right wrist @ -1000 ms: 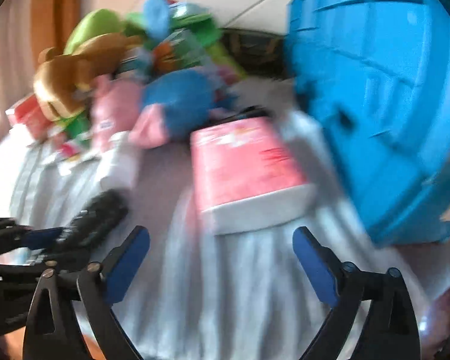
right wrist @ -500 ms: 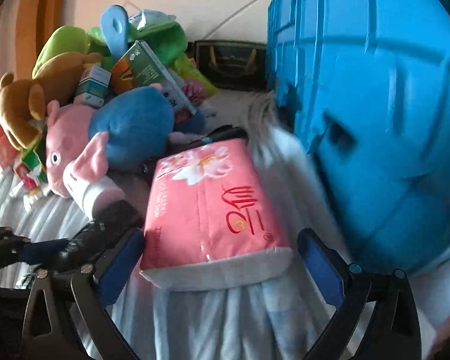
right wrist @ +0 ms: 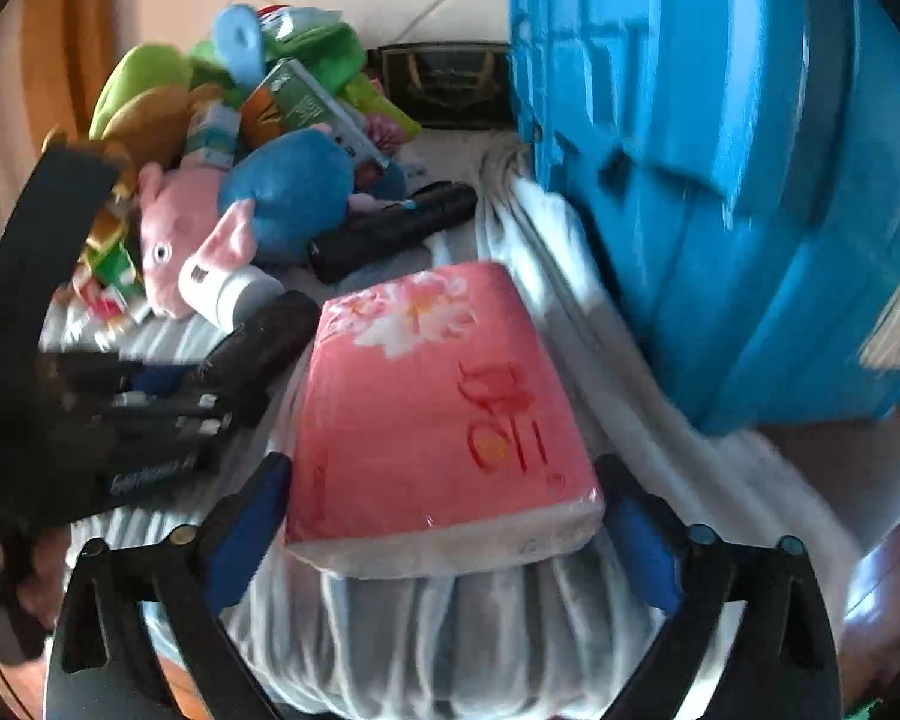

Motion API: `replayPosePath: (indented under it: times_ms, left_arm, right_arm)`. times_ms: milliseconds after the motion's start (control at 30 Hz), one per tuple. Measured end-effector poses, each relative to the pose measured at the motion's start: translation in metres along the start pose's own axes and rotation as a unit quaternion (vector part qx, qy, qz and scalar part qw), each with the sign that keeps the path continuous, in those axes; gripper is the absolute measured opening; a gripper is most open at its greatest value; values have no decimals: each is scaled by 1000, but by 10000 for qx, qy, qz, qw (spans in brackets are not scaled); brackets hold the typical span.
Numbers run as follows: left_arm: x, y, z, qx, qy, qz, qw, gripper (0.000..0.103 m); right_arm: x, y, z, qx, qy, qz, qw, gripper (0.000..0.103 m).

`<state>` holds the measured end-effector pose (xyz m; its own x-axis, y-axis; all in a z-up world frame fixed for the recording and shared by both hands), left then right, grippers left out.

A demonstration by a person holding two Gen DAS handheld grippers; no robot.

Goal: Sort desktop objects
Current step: 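Grasp the black wrapped roll with the left tool while the right tool grasps the pink tissue pack, then carry the black roll and pink tissue pack over the blue crate with both tools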

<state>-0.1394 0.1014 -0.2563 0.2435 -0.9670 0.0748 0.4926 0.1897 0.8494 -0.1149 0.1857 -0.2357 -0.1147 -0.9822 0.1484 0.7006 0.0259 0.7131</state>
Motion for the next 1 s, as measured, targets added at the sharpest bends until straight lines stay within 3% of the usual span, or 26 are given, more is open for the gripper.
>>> replayPosePath:
  times_ms: [133,167,200,233,400,700,1000]
  left_arm:
    - [-6,4,-3,-44,2,-113,9999,34]
    - [-8,7,-5,-66,6,-140,9999,33]
    - [-9,10,-5,-82,-8,-154,9998,33]
    - [-11,16,-6,-126,-54,-145,9998,33]
    - [-11,54,5,-530,-119,-3,9985,33]
    - [40,129,38,-1134,160,471,9923,33]
    - [79,218,77,-1977,-3,677,9779,33]
  right_arm:
    - [8,-9,8,11,268,-143,9995,103]
    - [10,-15,9,89,330,-139,9993,99]
    - [10,-19,7,164,364,-144,9991,89]
    - [11,-19,6,160,371,-189,9990,89]
    - [11,12,11,-53,134,-63,9999,88]
    - [44,74,62,-840,170,24,9963,88]
    - [86,145,147,-2091,-48,-48,9779,88]
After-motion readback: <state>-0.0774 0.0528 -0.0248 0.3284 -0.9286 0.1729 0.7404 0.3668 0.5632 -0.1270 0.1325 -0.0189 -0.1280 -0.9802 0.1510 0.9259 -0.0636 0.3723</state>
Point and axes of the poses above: each gripper's, at about its wrist camera, not at the fingertips, and y roughly against the way its jaws point, x to its left, z to its top, the point moved 2 cm from there along -y, roughly the way its jaws point, and after that the axes turned 12 degrees about -y, right-handed, at the moved point
